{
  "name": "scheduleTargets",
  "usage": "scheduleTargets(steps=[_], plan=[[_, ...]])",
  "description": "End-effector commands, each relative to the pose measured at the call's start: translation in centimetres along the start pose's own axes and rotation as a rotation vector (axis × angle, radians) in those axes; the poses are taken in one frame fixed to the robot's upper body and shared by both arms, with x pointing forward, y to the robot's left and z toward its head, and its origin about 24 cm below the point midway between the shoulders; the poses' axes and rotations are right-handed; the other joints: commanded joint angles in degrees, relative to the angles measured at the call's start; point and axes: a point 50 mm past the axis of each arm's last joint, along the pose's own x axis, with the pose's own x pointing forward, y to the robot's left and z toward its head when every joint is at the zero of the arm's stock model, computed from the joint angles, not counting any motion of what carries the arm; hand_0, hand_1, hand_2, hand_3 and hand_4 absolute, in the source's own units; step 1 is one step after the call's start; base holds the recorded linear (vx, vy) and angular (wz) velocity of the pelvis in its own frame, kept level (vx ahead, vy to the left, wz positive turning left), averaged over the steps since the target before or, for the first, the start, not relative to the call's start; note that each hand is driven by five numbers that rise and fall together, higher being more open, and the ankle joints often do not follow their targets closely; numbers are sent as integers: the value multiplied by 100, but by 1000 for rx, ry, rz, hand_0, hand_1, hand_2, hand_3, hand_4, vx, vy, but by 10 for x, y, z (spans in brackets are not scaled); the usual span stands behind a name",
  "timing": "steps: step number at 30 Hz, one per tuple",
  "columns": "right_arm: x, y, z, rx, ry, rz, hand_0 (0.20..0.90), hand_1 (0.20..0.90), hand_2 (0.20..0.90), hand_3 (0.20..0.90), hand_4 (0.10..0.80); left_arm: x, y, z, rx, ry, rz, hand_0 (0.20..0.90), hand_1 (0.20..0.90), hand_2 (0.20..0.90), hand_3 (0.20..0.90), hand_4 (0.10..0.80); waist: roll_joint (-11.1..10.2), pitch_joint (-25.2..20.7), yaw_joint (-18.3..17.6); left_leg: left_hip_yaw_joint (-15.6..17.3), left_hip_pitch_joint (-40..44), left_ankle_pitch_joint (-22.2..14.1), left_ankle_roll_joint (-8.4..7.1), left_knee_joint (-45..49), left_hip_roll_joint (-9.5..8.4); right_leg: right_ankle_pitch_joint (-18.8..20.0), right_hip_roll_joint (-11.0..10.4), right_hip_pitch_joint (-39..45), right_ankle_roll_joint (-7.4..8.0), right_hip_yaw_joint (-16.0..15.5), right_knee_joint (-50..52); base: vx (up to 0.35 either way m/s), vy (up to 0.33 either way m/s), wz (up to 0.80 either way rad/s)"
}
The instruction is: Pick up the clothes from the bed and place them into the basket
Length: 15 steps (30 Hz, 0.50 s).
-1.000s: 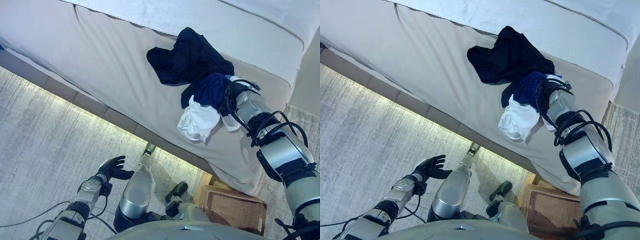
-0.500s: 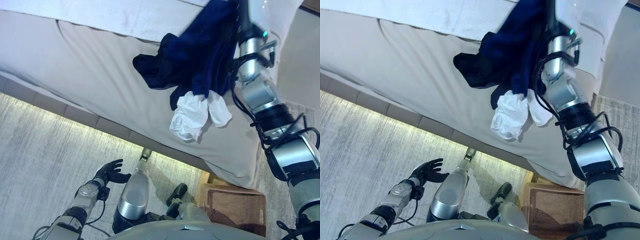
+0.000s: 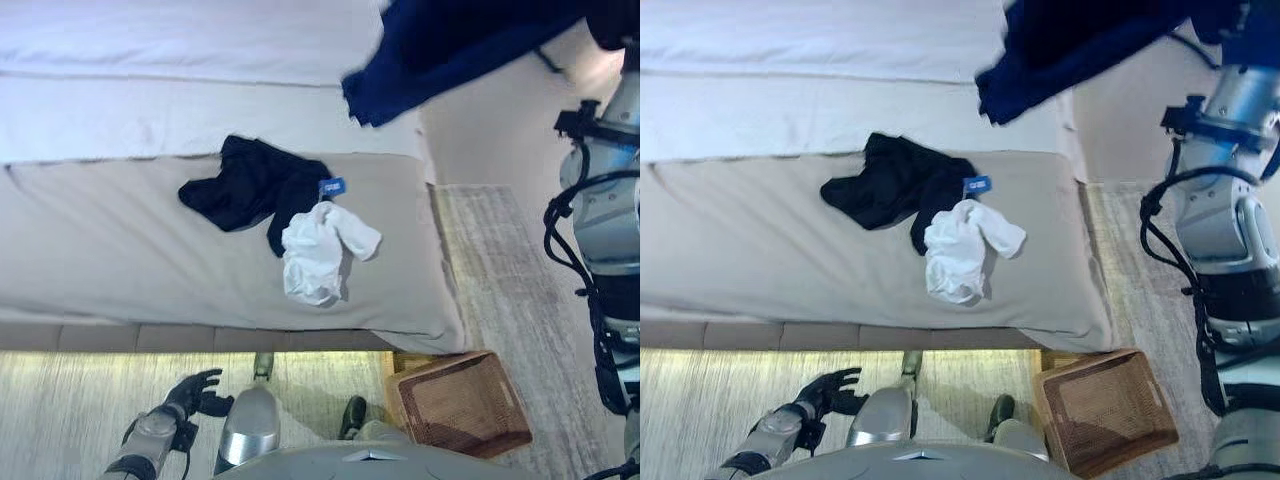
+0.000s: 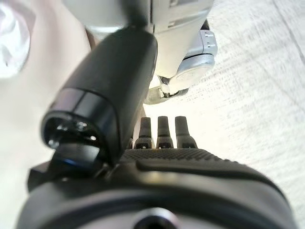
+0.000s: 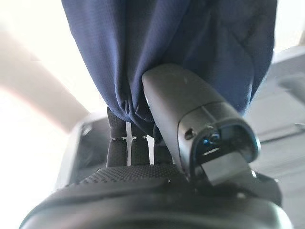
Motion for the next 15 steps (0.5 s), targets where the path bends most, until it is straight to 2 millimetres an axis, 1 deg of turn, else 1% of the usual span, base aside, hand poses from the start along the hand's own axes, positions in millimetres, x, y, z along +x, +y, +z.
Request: scheduleTargets(steps=[1,2,3,4,6,8,9,11,12,14,15], plan=[[26,-48,11,-54,-159,-215,300,300,300,200,100,5,-30,4,42,6,-128,900,900,900,900,800,441,-729,-288,58,637,-1292,443,6,-214,-105,354,-413,-74,98,385,-7,-53,-55],[23,-48,8,-54,-150,-204,300,300,300,200,100,6,-30,5,42,2,-129,900,900,900,900,800,450,-738,-348,101,668,-1310,443,6,-216,-102,370,-413,-79,164,379,0,-69,-48],[17,-48,3,-40,-140,-175,300,300,300,200,100,6,-31,8,35,-6,-134,900,900,900,900,800,478,-755,-502,184,723,-1338,444,6,-223,-97,395,-409,-90,277,366,4,-71,-51],[14,-48,0,-38,-130,-157,300,300,300,200,100,7,-32,10,40,-12,-137,900,900,900,900,800,484,-761,-550,235,755,-1354,443,6,-222,-90,409,-403,-95,338,354,2,-91,-49],[3,-44,-7,-16,-95,-74,300,300,300,200,100,8,-34,18,32,-38,-144,900,900,900,900,800,515,-769,-744,363,822,-1383,441,6,-217,-60,442,-406,-108,517,316,-9,-95,-56],[-6,-35,-15,8,-38,21,300,300,300,200,100,9,-35,25,35,-58,-152,900,900,900,900,800,531,-772,-858,468,859,-1397,432,6,-204,-30,465,-409,-113,610,280,-15,-89,-41],[-7,-34,-16,9,-35,33,300,300,300,200,100,9,-35,26,34,-61,-152,900,900,900,900,800,533,-773,-867,489,865,-1400,430,6,-200,-23,470,-407,-113,626,270,-9,-78,-34],[-21,-22,-27,4,30,143,300,300,300,200,100,10,-37,30,41,-77,-161,900,900,900,900,800,556,-773,-966,581,892,-1404,431,6,-190,5,495,-415,-124,703,236,-9,-93,-35],[-26,-18,-30,1,50,172,300,300,300,200,100,10,-38,32,40,-81,-161,900,900,900,900,800,562,-773,-995,606,898,-1406,431,6,-186,13,503,-415,-126,722,219,-11,-113,-19],[-38,-9,-41,-8,122,265,300,300,300,200,100,10,-40,33,53,-87,-169,900,900,900,900,800,574,-767,-1058,675,915,-1400,426,6,-172,36,517,-429,-131,762,198,-5,-110,-13],[-46,-4,-51,-20,182,322,300,300,300,200,100,10,-40,33,58,-88,-172,900,900,900,900,800,585,-759,-1087,706,925,-1394,425,6,-167,44,527,-439,-138,785,191,0,-136,-28]])
